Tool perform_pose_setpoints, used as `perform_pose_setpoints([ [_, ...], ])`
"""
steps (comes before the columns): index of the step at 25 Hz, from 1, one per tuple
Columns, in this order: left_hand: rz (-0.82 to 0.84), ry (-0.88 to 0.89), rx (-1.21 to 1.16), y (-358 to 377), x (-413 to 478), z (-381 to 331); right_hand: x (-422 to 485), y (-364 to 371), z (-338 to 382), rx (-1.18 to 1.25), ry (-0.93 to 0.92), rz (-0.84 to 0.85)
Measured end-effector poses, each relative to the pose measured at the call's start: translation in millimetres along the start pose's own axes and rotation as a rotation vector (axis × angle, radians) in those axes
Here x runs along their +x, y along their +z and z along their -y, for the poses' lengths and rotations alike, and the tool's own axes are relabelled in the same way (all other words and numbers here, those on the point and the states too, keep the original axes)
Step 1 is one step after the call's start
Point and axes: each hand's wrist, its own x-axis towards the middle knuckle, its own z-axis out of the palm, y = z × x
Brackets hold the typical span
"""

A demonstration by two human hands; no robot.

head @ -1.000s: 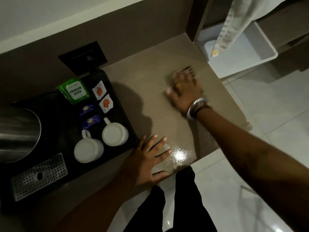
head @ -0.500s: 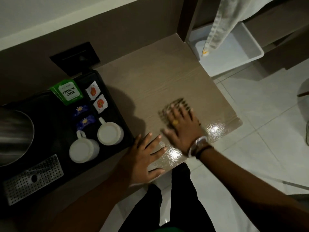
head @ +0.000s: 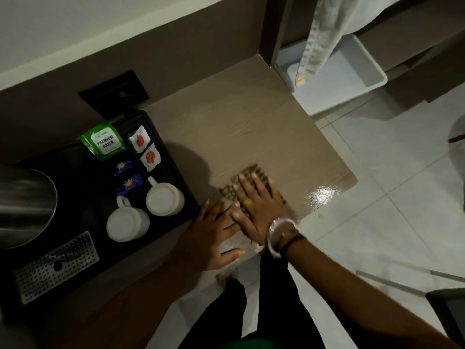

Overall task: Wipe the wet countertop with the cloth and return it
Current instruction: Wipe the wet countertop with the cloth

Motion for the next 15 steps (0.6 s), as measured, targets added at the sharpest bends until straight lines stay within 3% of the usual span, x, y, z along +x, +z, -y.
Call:
perform_pose_setpoints([
  [2,-0.019,0.0,0.0,-1,-1,0,-35,3,-18,0.01,0.01,0.014],
  [4,-0.022,0.003,0.022,0,-1,-1,-31,-8,-67,0.015,0.179,-0.037],
  [7,-0.037,0.003,0.037,1,0,-2,34,-34,-126,0.044,0.407,-0.115],
  [9,-0.035,0.004,0.056,1,1,-1,87,-49,-118,0.085,0.447,-0.129],
  [12,-0.02,0.005,0.06,2,1,0,103,-41,-60,0.034,0.164,-0.044],
  [14,-0.021,0.017,0.047,6,-1,2,56,-23,-39,-0.032,-0.063,0.027],
  [15,-0.032,0.023,0.041,8,-2,3,32,-18,-44,-0.037,-0.078,0.029],
])
